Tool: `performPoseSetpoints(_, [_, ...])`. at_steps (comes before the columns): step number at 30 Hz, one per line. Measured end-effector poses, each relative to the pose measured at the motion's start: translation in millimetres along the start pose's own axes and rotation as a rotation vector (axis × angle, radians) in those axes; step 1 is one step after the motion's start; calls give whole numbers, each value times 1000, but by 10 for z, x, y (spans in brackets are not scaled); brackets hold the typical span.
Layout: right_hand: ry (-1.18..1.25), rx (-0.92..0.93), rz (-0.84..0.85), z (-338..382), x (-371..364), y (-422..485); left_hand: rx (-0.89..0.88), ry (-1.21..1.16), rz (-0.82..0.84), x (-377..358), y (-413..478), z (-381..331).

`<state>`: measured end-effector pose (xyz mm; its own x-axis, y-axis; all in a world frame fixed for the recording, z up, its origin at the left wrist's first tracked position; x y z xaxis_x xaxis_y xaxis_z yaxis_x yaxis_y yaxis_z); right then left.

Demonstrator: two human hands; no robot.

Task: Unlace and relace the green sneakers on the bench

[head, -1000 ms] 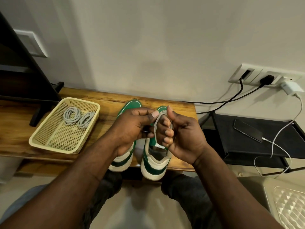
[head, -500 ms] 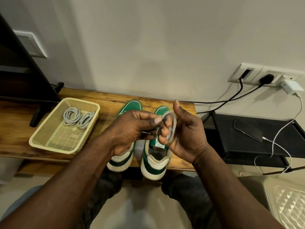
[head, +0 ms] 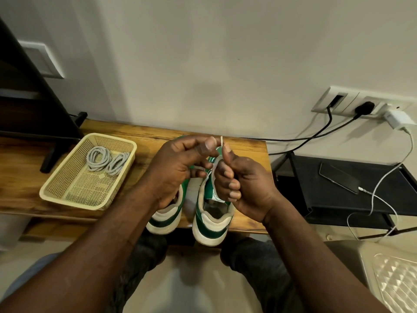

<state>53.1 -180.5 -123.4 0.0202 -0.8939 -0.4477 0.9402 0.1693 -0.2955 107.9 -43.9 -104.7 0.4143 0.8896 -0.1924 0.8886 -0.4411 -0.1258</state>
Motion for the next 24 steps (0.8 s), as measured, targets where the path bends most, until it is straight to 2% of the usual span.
performPoseSetpoints(7, [-101, 16, -3, -18, -39, -21, 47, -45, 16, -60, -16, 45])
performPoseSetpoints(12, [-214, -51, 24, -126, -136, -69, -17, -90, -200, 119, 35, -16])
performPoseSetpoints(14, [-216, -64, 48, -156, -173, -81, 33, -39, -223, 203, 47, -7])
performPoseSetpoints(19, [-157, -29, 72, -84, -152, -70, 362, -56, -46, 107, -21, 224])
performPoseSetpoints(24, [89, 1, 132, 31, -111, -92, 379, -273, 28, -64, -12, 271])
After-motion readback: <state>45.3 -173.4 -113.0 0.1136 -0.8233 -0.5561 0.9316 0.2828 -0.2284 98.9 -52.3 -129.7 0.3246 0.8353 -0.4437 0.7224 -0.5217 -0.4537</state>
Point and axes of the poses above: each hand's wrist, its own y-axis towards the middle knuckle, its own x-axis out of the back of the hand, z = x × y, the point moved 5 cm from there along y, towards the middle knuckle, and after that the axes turned 3 degrees about -z, right-handed, at the moved point
